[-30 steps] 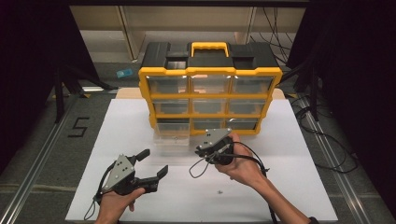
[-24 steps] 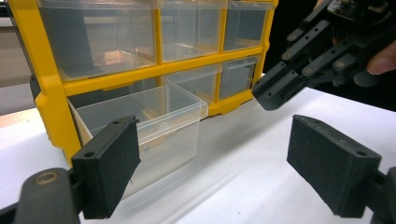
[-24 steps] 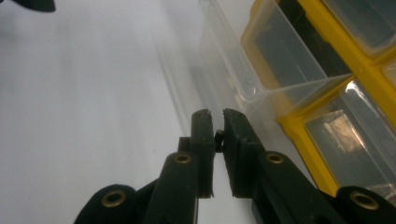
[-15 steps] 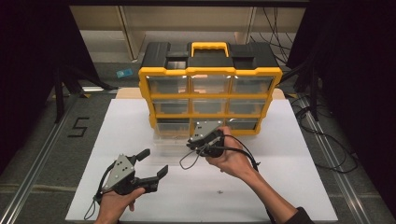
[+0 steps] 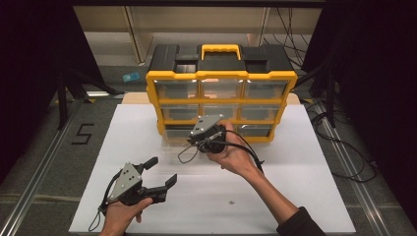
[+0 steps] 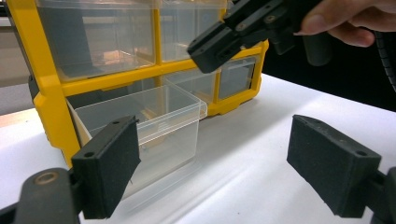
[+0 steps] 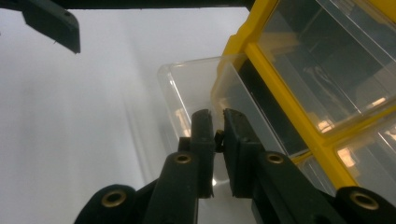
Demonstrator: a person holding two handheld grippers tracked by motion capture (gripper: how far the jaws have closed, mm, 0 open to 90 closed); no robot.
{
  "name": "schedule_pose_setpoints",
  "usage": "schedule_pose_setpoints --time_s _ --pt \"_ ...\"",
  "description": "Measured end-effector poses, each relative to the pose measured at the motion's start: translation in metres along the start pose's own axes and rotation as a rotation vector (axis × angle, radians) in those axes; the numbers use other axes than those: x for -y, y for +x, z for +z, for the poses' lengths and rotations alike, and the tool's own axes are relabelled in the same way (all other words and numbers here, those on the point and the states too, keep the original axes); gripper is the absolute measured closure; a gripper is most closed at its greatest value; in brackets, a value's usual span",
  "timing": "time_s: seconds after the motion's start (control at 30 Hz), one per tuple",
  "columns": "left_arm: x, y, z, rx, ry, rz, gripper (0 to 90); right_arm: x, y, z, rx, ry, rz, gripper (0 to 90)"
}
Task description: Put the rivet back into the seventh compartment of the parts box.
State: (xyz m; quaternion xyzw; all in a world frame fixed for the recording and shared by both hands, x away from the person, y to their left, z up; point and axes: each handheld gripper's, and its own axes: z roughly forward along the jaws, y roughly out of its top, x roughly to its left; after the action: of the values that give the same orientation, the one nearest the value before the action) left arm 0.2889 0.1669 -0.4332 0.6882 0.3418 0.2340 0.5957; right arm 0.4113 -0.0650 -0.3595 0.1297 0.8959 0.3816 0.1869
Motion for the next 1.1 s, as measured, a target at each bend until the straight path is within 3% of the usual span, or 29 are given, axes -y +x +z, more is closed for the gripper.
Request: schedule_pose_setpoints --time_s 0.43,0.63,1.1 --pt "0.0 0.001 -0.001 -0.005 -0.004 -0.005 16.8 -0.015 -0.004 0.024 0.004 0.02 0.0 82.8" --pt "0.0 0.001 0.0 -0.002 -0.002 -0.003 16.8 -0.019 -0.008 0.038 0.009 0.063 0.004 82.8" --pt "-0.001 0.002 -0.001 -0.003 -0.008 -0.004 16.7 -0.014 -0.015 0.06 -0.013 0.123 0.038 82.3"
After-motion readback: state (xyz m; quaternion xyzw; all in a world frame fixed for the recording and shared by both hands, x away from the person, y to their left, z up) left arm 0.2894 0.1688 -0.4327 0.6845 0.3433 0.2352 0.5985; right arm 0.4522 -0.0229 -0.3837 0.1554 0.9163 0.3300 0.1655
